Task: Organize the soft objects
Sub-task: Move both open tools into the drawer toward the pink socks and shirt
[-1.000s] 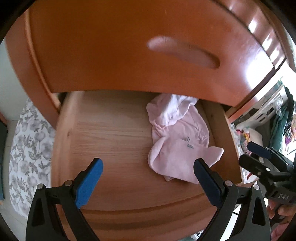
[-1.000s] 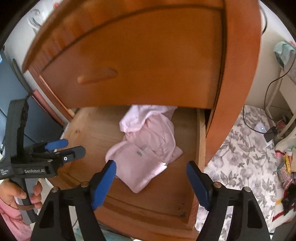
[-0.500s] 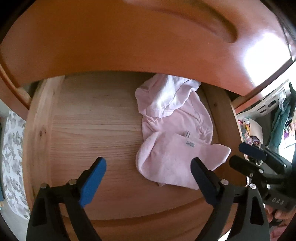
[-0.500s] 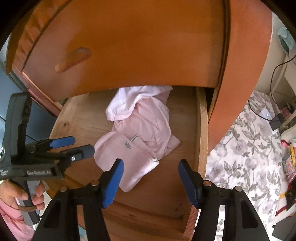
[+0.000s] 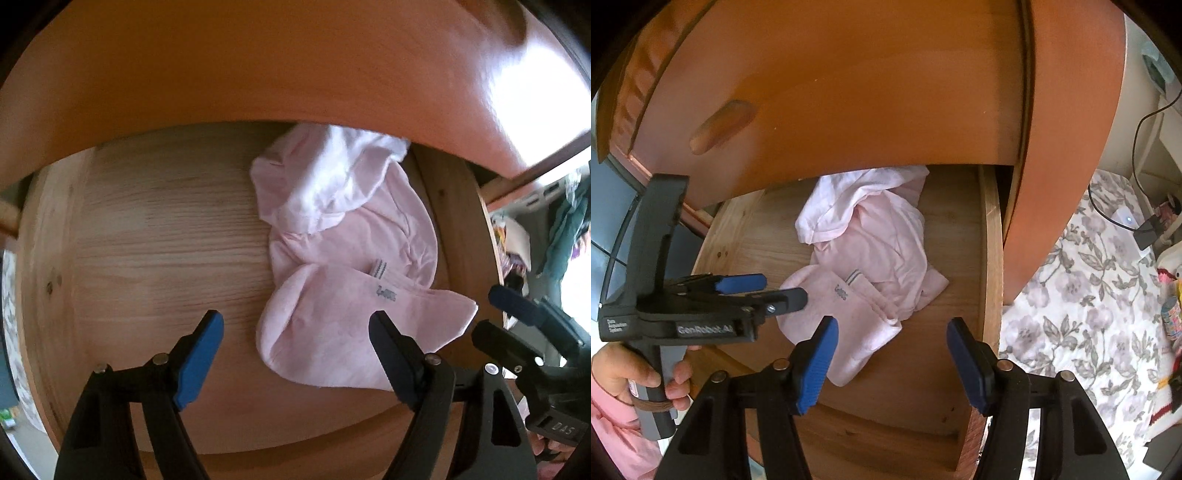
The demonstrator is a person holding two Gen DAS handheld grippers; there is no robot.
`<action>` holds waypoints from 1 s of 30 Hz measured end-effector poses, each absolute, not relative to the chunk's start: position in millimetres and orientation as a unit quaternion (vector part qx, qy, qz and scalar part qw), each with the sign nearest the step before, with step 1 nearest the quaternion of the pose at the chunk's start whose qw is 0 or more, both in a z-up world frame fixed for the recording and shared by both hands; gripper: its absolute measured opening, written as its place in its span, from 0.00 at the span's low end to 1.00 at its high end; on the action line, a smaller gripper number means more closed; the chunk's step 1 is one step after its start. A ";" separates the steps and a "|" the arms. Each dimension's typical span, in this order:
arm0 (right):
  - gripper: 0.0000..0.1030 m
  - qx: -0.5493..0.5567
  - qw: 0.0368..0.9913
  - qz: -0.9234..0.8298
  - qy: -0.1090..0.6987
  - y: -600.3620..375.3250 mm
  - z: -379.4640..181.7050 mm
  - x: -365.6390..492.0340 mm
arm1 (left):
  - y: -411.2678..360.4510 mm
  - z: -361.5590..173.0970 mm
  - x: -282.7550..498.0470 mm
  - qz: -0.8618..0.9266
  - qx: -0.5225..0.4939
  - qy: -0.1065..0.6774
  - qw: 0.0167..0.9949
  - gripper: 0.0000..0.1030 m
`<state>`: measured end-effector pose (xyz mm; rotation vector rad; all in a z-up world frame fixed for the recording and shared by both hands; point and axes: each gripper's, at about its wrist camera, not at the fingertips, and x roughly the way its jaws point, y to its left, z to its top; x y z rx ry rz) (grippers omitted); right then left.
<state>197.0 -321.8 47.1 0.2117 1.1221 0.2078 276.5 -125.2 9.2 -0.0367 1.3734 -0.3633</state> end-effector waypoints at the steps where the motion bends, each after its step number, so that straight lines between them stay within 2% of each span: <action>1: 0.63 0.101 0.836 0.098 0.530 -322.2 47.5 196.8 | -129.2 7.5 278.5 -0.169 -0.012 0.636 0.753 0.75; 5: 0.63 0.099 0.837 0.102 0.529 -321.7 48.8 195.3 | -140.0 1.1 281.3 -0.172 0.008 0.650 0.740 0.70; 11: 0.63 0.103 0.837 0.103 0.527 -323.1 50.3 192.9 | -151.6 -6.7 286.6 -0.175 0.013 0.665 0.726 0.56; 14: 0.63 0.104 0.839 0.103 0.524 -325.3 52.9 190.2 | -158.9 -7.2 286.4 -0.172 0.017 0.661 0.730 0.46; 16: 0.63 0.106 0.840 0.101 0.523 -327.2 54.1 189.1 | -158.5 -6.1 284.7 -0.169 0.019 0.657 0.734 0.31; 22: 0.63 0.112 0.840 0.098 0.522 -330.7 53.9 187.0 | -153.9 -2.3 279.0 -0.180 0.018 0.644 0.744 0.13; 30: 0.63 0.121 0.836 0.092 0.527 -335.4 48.2 187.7 | -143.9 6.6 257.4 -0.201 -0.009 0.617 0.760 0.08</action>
